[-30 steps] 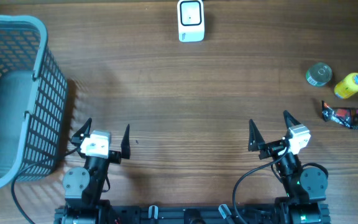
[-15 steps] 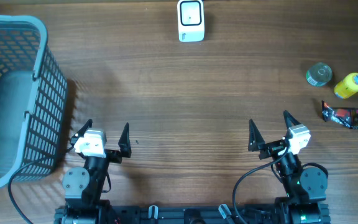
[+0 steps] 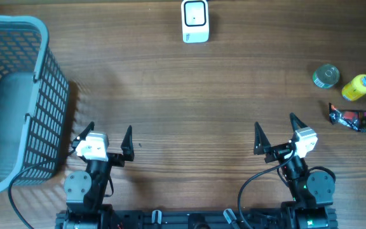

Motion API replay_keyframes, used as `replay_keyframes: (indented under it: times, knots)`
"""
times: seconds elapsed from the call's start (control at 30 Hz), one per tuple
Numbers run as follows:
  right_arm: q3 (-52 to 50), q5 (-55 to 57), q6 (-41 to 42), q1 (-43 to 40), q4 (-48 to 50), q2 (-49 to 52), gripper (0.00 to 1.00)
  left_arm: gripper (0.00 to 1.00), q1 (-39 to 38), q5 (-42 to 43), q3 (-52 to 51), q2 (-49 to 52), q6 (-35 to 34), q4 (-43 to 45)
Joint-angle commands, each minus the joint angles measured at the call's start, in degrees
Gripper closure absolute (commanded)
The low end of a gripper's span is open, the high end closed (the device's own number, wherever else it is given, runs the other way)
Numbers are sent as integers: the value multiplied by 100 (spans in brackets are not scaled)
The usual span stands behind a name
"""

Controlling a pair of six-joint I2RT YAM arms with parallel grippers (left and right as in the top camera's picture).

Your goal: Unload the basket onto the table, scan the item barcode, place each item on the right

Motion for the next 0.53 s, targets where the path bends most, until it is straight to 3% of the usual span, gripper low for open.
replay_keyframes:
  times: [0.0,0.5]
  knots:
    - [-7,74,98,33,31,-46,0,0,48,-35,-63,-52,-96,37]
    - [-7,74,98,33,33,-46,0,0,48,-35,-63,-50,-96,37]
